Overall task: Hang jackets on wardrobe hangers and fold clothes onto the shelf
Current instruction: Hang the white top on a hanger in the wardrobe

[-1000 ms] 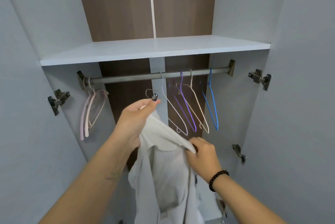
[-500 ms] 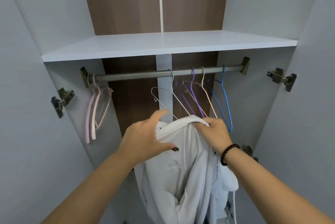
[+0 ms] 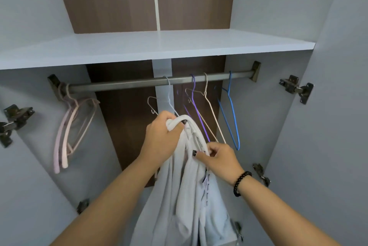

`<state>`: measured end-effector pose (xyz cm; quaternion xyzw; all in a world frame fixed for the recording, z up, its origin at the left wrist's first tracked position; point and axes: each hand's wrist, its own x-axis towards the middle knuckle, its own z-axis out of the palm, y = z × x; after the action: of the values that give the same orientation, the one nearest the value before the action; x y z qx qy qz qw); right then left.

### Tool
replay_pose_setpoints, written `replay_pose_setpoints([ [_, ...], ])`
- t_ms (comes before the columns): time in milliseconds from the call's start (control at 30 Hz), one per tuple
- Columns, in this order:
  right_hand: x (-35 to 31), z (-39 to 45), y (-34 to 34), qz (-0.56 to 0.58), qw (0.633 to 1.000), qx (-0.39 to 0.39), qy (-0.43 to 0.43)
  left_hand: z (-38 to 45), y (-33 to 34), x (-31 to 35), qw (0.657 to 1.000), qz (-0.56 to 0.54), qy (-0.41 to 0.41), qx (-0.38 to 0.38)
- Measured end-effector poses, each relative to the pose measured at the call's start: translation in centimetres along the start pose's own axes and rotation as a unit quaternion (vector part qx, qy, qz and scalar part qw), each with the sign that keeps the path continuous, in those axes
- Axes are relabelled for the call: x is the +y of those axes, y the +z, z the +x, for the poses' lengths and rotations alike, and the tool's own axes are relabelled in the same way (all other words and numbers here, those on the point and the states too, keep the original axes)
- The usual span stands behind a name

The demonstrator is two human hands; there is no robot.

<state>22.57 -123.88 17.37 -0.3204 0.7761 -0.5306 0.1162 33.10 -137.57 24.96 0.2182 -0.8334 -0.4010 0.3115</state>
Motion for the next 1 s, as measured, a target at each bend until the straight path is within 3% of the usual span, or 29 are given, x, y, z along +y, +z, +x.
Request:
replay_pose_setpoints([
  [133,0.5,2.0,-3.9,0.033,0.993,-0.104,0.045,2.7,1.6,1.0,0.998,-0.052,-0.039,0.019],
  [300,0.3,7.1,-8.2,0.079,0.995,0.002,0.058,5.7,3.5,0.9,0.998,-0.011,-0.068,0.013],
  [433,1.6,14.0,-10.7,0.026,0.990,0.103,0.097,7.8,4.6,0.5,0.996,0.011,-0.085,0.028],
  [667,4.1,23.8,-11.1,-0.038,0.979,0.102,0.173,9.9,6.6,-0.7,0.991,0.040,-0.125,0.031],
  [833,4.7,26.8,-10.1,0.098,0.959,0.055,0.259,10.1,7.5,-2.0,0.986,0.039,-0.151,0.053],
  [1000,5.2,28.3,-10.2,0.006,0.978,0.089,0.187,9.6,7.3,-2.8,0.982,0.039,-0.159,0.092],
])
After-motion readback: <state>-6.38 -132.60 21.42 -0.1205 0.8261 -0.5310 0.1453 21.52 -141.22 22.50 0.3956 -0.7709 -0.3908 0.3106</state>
